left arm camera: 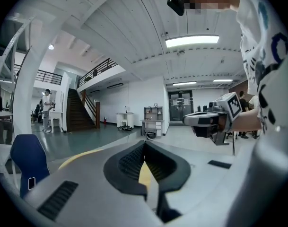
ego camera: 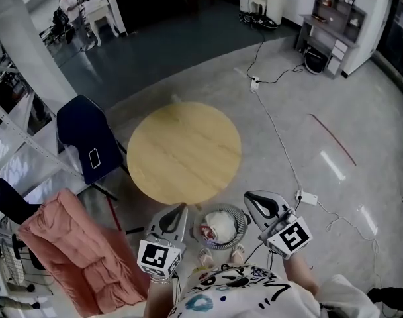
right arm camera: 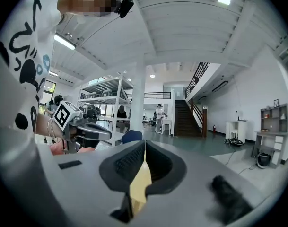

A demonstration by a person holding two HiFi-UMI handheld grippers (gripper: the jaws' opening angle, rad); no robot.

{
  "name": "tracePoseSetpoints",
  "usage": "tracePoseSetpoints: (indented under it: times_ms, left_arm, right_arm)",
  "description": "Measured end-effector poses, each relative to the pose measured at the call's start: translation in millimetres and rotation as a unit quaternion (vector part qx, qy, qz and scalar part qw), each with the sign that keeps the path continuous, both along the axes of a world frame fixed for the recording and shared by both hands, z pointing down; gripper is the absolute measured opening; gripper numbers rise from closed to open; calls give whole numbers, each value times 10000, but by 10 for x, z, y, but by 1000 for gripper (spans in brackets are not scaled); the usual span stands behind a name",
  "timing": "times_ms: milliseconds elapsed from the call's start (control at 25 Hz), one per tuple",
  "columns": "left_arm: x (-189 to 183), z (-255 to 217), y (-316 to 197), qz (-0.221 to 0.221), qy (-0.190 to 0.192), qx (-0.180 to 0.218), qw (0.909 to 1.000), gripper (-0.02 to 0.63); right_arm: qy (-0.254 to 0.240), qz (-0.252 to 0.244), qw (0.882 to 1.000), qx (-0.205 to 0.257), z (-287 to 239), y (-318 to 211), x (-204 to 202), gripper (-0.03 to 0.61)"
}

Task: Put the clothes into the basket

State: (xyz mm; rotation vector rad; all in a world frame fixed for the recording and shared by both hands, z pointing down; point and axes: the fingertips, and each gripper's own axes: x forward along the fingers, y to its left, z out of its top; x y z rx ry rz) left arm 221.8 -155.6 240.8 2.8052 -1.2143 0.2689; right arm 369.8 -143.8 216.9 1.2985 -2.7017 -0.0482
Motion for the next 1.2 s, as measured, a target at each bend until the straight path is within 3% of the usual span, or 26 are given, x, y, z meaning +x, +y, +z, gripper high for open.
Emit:
tracePoseSetpoints:
  times_ms: [560,1200]
  left_arm:
    - [-452,-101,-17,-571,-229,135,9980,15]
    - [-780,-89,30,-1025,-225,162,9943,15]
  right_arm:
    - [335,-28,9992,207,-100,-87,-24,28]
    - [683,42,9973,268,-83,-114,33,28]
